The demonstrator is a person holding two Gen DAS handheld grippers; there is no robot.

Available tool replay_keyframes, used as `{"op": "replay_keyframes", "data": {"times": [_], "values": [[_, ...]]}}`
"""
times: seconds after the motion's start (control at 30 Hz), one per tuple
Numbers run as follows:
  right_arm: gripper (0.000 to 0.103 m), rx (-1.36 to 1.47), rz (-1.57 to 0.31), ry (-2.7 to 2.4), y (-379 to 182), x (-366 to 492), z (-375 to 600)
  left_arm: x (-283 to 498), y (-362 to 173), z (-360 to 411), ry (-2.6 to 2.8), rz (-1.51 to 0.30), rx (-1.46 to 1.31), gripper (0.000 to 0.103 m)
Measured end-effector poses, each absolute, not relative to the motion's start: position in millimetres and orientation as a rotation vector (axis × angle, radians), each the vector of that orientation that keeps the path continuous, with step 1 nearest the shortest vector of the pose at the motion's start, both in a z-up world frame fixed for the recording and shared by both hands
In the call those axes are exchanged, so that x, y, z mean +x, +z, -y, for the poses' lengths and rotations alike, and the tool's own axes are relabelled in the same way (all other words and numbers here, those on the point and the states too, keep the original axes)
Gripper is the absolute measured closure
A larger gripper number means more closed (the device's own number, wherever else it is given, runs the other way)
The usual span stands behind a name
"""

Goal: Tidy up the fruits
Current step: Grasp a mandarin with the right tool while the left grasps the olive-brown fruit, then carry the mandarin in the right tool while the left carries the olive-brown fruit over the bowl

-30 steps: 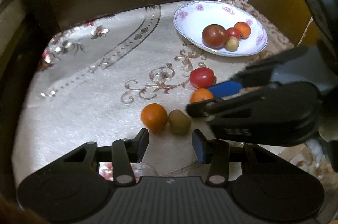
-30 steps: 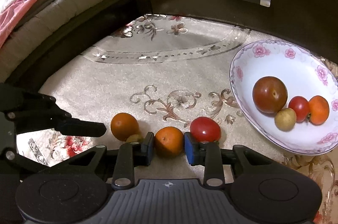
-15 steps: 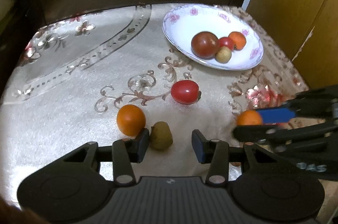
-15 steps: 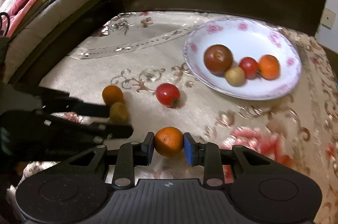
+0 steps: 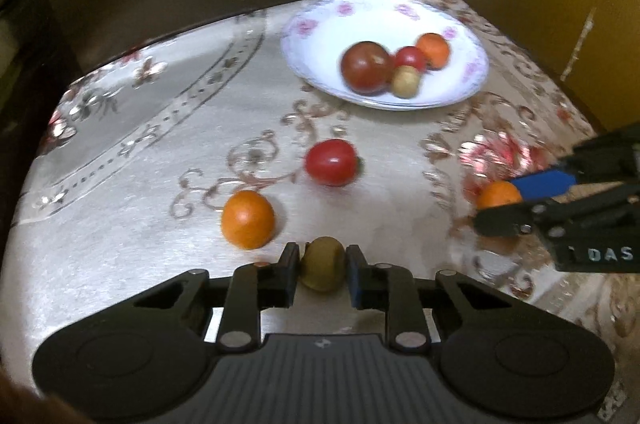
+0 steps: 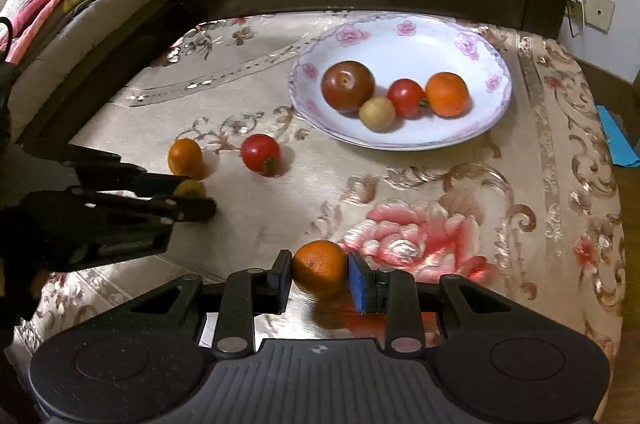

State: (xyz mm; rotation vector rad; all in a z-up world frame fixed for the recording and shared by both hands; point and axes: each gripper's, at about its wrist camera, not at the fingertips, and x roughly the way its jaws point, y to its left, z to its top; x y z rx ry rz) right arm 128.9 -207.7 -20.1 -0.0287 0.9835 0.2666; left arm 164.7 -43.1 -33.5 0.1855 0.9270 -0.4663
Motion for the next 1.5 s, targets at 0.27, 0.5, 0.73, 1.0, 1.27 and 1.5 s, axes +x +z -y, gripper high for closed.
{"op": "replay_keyframes", "data": {"times": [0.27,0.5,0.73,1.0,1.27,1.5], "values": [[0.078,-0.12,-0.952,0.286,-23,123,203,156,-31,59,-0.533,-0.902,0.239,0.07],[0.073,-0.14,-0.951,0.295,-24,126,200,150,-35,54,-0.538,-0.899,0.278,0.068],[0.072,-0.149,-0.946,0.3,-24,123,200,152,-37,46,-0.526,-0.904,0.258,0.055],[0.072,-0.145,-0.947,0.291,-22,119,200,150,-36,50,-0.522,-0.897,0.281,0.056],[0.079,-0.164,-0.96,0.279,-21,120,199,150,-34,54,-0.541,-0.915,0.276,0.069],[0.08,-0.15,-0.955,0.284,-19,121,198,155,-28,53,-0.53,-0.902,0.248,0.069]]}}
